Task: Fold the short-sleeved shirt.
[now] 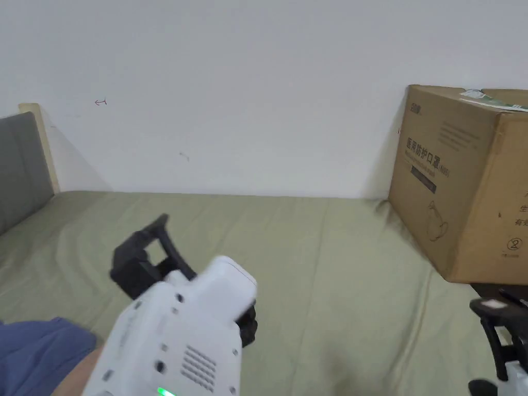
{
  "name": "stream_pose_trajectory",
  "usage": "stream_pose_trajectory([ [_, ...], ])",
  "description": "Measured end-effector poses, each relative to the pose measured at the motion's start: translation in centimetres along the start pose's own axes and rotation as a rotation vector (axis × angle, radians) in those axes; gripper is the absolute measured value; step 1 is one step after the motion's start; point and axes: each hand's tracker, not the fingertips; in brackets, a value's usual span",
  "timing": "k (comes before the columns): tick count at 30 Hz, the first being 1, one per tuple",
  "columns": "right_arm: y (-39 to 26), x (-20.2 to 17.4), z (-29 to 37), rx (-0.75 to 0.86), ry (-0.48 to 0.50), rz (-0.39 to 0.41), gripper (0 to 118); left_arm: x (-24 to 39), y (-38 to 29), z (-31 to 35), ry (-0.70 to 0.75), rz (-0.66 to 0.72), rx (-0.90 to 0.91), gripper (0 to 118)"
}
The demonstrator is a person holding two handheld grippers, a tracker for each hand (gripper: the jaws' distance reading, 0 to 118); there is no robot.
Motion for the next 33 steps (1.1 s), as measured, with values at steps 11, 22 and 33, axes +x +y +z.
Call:
stream_pose_trajectory([
  [11,-7.2,-7.4,1.9,0.22,-0.001,1.248,118,-3.2,-3.0,-0.7,0.008,0.607,-0.002,118],
  [22,-6.7,-7.2,1.7,0.248,0.032,1.286,118,-0.2,-2.4,0.8,0.021,0.513,-0.015,118],
  [33,-6.5,-6.9,1.5,0.203,0.009,1.282,118,-0.7,-1.6,1.0,-0.027,0.572,0.026,118],
])
